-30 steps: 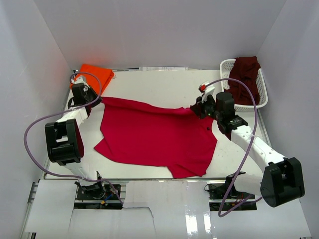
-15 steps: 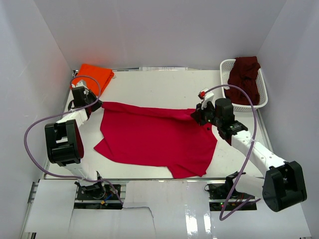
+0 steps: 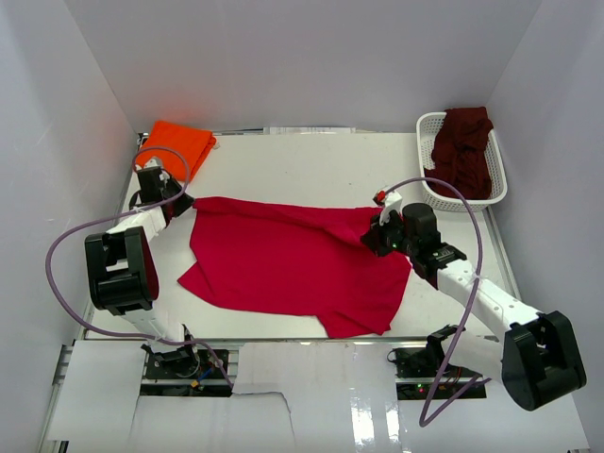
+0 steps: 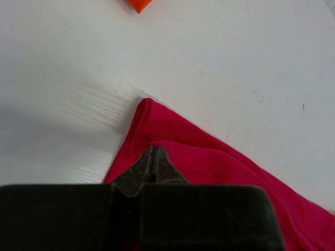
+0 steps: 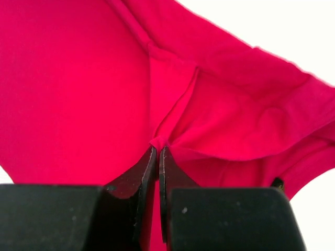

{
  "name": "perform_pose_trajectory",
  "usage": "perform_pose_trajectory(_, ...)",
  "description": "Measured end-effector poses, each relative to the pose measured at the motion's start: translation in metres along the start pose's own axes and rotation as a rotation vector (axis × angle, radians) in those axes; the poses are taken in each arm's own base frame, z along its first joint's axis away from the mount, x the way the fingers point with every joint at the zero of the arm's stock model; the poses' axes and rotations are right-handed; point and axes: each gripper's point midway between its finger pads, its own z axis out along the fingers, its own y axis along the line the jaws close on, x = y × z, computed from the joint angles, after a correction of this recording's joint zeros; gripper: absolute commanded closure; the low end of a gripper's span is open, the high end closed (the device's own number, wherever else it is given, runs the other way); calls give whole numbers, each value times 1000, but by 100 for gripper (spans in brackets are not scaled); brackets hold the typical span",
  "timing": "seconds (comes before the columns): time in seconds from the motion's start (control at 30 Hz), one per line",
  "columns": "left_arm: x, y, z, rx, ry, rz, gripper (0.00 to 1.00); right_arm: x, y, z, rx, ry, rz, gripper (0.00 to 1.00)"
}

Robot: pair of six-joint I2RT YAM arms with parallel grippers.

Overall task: Fold and stack the t-shirts
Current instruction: Fold the flattened tshirt in 1/3 of the way

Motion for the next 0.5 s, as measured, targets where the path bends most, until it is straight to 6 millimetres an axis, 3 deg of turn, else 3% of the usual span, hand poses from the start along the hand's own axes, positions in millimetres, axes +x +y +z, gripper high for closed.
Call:
perform_pose_trajectory(0.37, 33, 18, -1, -55, 76, -53, 100, 32, 5, -2, 3, 55, 51, 92)
perform_pose_trajectory(0.5, 36, 22, -2, -73, 85, -60, 100, 40, 7, -2, -1, 74, 62, 92)
